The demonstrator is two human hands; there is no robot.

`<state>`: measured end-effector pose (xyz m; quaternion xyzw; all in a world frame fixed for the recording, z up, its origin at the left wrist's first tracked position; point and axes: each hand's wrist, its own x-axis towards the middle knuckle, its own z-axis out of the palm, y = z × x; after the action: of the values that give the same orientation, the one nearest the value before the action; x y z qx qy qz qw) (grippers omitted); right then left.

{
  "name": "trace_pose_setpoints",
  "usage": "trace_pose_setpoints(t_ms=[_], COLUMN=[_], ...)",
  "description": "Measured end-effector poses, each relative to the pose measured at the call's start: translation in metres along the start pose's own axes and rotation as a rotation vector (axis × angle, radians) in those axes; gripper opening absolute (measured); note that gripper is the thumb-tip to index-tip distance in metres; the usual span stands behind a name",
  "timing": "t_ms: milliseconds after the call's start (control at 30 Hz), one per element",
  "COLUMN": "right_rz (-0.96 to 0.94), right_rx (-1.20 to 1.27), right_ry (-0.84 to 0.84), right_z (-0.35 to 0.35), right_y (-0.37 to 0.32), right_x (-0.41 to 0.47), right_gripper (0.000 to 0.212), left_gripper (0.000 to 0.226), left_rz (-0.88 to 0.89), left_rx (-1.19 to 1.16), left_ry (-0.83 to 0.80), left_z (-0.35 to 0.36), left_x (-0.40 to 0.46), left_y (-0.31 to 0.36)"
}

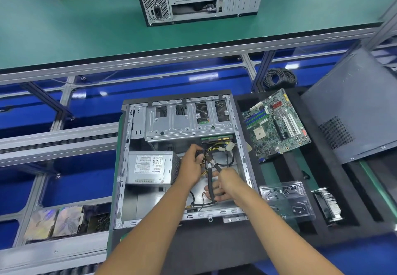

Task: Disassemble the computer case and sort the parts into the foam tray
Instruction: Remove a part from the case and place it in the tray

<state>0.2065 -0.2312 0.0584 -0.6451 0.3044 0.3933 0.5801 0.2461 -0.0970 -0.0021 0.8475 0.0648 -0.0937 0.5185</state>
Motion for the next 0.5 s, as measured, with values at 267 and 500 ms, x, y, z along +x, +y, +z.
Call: trace_pose_setpoints(t_ms=[267, 500], right_rz=[0.016, 0.054], right_rx=[0.03, 0.064], right_ry=[-0.025, -0.07], right_z=[-0.0015, -0.0036], right_y=[-0.005, -0.0066], right_x=[0.0027, -0.0002], right_gripper=[0.043, 0.041], left_gripper=[0.016, 0.016], left_rz=[0.048, 0.055], left_rx=[0.061, 0.051], left_ry=[0.015, 0.03], left_z=[0.002, 0.0005], left_x=[0.0029, 0.0021], left_y=[-0.0013, -0.0009])
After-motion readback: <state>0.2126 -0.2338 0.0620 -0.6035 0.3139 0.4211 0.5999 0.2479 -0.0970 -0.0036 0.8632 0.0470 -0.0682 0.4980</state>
